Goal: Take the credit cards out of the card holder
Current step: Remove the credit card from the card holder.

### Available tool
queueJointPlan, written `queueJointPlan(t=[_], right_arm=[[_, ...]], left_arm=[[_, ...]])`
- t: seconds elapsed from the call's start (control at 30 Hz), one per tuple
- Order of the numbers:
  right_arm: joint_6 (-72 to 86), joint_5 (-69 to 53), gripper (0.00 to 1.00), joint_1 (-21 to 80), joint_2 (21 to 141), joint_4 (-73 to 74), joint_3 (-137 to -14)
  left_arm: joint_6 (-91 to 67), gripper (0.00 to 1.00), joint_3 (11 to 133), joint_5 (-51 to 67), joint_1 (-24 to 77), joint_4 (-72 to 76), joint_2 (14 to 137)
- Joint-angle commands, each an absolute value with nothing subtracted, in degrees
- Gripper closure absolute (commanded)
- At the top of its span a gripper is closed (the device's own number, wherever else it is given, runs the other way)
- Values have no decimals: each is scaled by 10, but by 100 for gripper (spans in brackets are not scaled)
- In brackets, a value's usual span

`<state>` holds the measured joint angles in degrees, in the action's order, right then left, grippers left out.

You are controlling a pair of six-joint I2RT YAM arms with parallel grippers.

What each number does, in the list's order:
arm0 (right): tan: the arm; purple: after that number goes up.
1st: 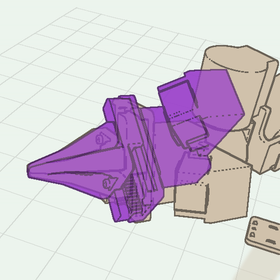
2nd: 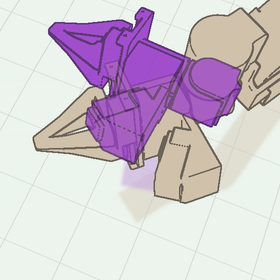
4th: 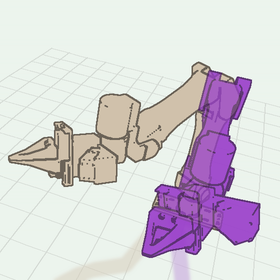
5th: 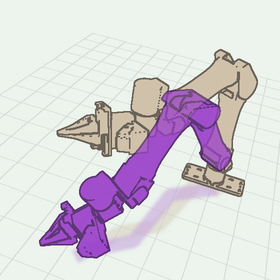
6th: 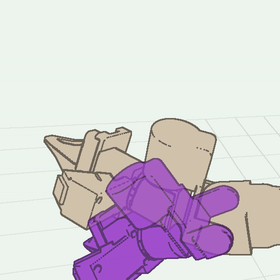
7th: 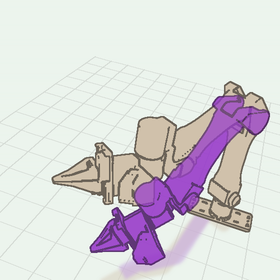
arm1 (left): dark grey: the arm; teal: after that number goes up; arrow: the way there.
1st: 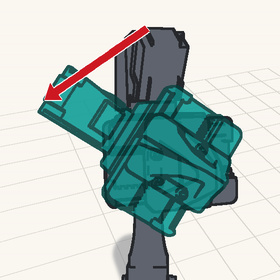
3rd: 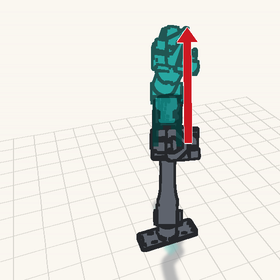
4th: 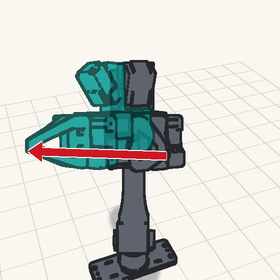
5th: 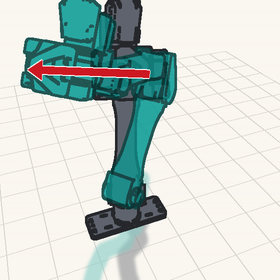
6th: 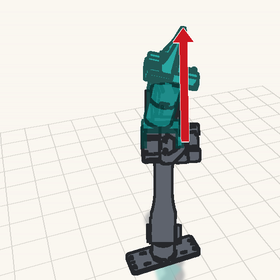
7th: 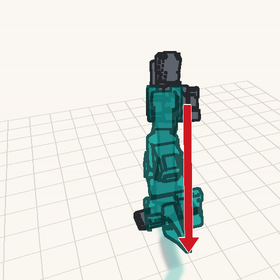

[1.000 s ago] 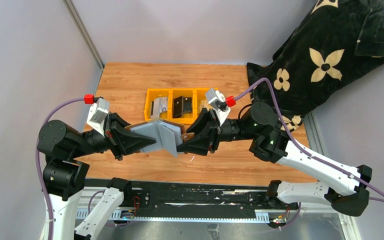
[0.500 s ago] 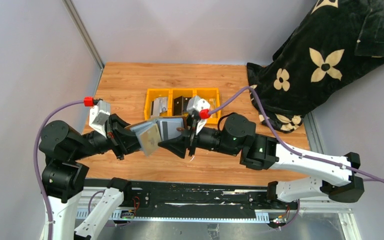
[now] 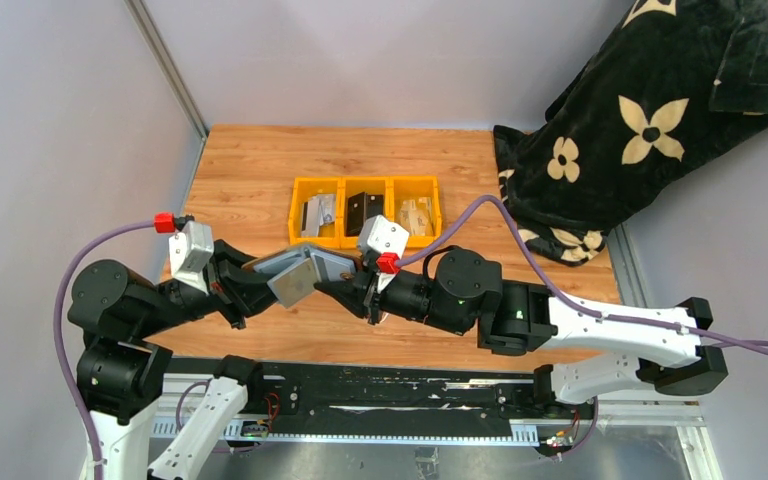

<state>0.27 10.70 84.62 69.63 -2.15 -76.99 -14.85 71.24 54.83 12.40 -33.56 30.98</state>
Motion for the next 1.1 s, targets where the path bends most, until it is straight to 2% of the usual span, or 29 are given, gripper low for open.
queueJointPlan(t=[0.0, 0.1, 0.27, 0.33, 0.43, 0.47, 0.6, 0.8, 1.07], right_arm=[[-11, 39, 79, 848, 671, -5, -791], [8, -8, 83, 841, 659, 24, -798], [26, -44, 95, 834, 642, 52, -808], [29, -49, 100, 833, 638, 57, -811], [29, -39, 100, 832, 642, 82, -826], [27, -25, 100, 833, 646, 94, -835], [21, 69, 100, 833, 668, 149, -881], [9, 132, 100, 833, 688, 184, -921], [10, 101, 100, 833, 704, 185, -927]], left_arm=[[-133, 91, 717, 572, 127, -349, 314], [-136, 91, 720, 594, 127, -353, 319], [-142, 88, 719, 588, 127, -346, 316], [-148, 79, 718, 586, 127, -343, 316], [-149, 54, 716, 581, 126, -342, 314], [-147, 49, 717, 577, 127, -344, 312], [-131, 40, 714, 564, 127, -353, 299], [-132, 39, 681, 609, 127, -353, 273], [-141, 43, 695, 614, 127, -350, 288]])
